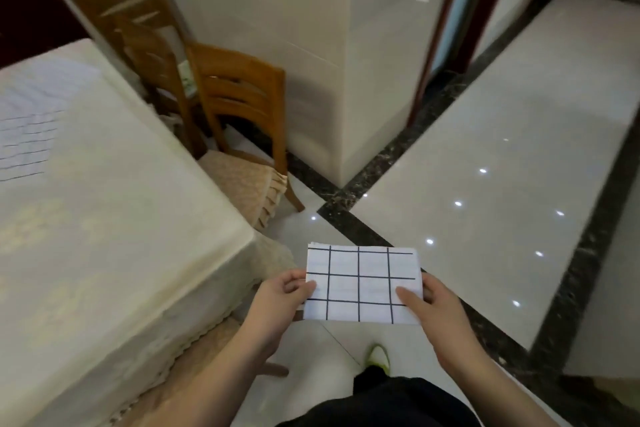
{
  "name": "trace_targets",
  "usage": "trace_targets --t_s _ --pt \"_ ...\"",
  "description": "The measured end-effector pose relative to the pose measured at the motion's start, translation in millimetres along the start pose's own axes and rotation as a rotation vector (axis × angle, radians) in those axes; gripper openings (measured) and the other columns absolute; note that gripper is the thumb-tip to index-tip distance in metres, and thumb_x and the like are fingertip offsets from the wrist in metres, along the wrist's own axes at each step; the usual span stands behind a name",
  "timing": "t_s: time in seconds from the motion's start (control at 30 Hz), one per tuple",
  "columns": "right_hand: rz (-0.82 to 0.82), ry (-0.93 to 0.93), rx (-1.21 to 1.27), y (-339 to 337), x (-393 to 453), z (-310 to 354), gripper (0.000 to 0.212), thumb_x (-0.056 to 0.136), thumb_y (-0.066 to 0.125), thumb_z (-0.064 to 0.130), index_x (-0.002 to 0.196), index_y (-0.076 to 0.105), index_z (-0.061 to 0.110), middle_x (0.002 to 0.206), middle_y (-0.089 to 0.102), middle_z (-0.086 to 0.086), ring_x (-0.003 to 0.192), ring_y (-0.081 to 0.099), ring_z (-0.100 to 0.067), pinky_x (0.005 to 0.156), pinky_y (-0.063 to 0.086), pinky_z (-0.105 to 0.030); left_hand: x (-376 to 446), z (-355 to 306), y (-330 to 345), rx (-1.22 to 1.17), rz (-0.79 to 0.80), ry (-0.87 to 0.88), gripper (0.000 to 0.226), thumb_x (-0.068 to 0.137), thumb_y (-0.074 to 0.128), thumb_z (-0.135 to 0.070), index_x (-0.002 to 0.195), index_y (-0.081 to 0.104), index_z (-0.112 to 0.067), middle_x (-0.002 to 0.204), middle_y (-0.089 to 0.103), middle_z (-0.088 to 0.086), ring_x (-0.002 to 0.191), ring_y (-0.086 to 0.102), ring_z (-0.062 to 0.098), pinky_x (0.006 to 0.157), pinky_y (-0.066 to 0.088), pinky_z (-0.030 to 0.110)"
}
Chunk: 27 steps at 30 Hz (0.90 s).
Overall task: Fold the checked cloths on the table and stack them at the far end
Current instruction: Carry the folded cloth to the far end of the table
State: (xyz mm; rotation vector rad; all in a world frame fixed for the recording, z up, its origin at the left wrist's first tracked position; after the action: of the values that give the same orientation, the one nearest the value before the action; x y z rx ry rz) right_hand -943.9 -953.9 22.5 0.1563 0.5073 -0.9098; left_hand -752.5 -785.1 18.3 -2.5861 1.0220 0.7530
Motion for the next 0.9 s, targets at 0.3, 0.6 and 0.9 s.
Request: trace_targets --t_s 0.3,0.6,0.9 --pt "0.297 -0.025 -0.173 24.0 93.1 63.9 0.024 0.089 0.068 0.012 0.110 0.065 0.024 0.099 0.074 0.004 0.087 0.071 -0.009 0.069 0.055 -0.024 25.4 -23.1 -0.2 -0.219 -0.296 -0.048 0.009 0.093 0.064 -0.008 0.101 0.067 -0.005 0.094 0.075 0.015 0.080 0.073 0.023 0.062 0.056 0.029" --pt "0.503 -0.047 -0.308 107.7 138.8 85.7 0.026 0.090 0.066 0.009 0.109 0.062 0.025 0.100 0.071 0.006 0.084 0.069 -0.003 0.062 0.051 -0.013 45.3 -13.3 -53.1 -0.368 -0.516 -0.081 0.005 0.095 0.062 -0.011 0.094 0.066 -0.009 0.091 0.074 0.013 0.069 0.067 0.019 0.049 0.047 0.022" --pt "0.652 0.024 -0.462 223.2 180.2 88.5 0.022 0.091 0.064 0.007 0.100 0.063 0.027 0.101 0.071 0.005 0.093 0.067 -0.009 0.074 0.052 -0.022 84.5 11.3 -138.6 -0.428 -0.616 -0.154 0.014 0.094 0.062 -0.020 0.099 0.070 -0.010 0.098 0.073 0.017 0.096 0.068 0.038 0.084 0.054 0.051"
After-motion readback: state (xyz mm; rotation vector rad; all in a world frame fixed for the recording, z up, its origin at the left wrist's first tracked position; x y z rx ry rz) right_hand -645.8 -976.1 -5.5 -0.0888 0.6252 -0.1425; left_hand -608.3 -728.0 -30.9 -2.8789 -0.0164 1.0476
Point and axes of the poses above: each hand's wrist, its own x-axis towards the middle knuckle, its own y-axis out of the palm, z = x × y, the point moved 4 cm from there along x, towards the middle knuckle
